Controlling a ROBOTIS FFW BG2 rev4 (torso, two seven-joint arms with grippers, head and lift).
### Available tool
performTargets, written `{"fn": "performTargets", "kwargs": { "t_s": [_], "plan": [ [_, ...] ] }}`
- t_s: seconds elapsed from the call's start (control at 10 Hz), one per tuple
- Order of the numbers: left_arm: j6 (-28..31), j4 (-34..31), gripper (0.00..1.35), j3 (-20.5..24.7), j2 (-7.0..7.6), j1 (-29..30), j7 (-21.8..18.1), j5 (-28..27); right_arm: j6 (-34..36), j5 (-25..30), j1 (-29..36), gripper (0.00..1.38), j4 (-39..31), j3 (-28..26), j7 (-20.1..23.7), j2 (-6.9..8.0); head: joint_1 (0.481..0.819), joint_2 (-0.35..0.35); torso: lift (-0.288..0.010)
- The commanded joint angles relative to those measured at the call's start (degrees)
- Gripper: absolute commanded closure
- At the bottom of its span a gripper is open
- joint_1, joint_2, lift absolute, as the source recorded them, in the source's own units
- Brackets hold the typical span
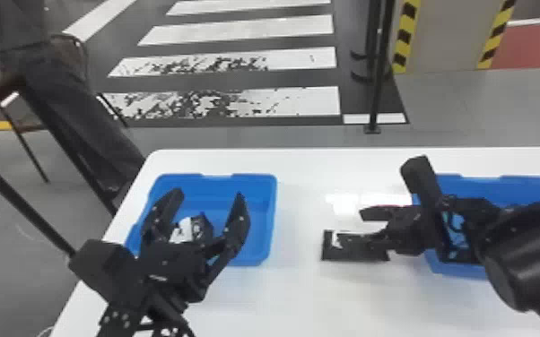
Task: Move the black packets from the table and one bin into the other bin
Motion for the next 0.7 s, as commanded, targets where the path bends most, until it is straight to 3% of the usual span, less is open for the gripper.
{"fn": "performTargets", "kwargs": {
  "t_s": [0.0,0.4,0.5,0.6],
  "plan": [
    [0.6,0.2,0.15,-0.3,0.04,-0.2,0.0,0.0,0.1,-0.4,-1.4,0.29,2.1,2.8,0.2,-0.01,0.695,0.177,-0.11],
    [0.8,0.9,0.15,-1.5,0.13,-1.7,0.0,-0.8,-2.7,-1.9,-6.2,0.33,10.2,8.4,0.2,0.25,0.695,0.188,-0.11],
    [0.8,1.5,0.15,-2.1,0.3,-2.1,0.0,-0.7,-2.8,-2.0,-6.5,0.38,11.8,8.8,-0.3,0.34,0.695,0.182,-0.11],
    [0.5,1.6,0.15,-2.1,0.3,-2.4,0.0,-0.7,-2.3,-2.0,-6.8,0.55,12.8,8.8,-0.5,0.34,0.695,0.172,-0.11]
  ]
}}
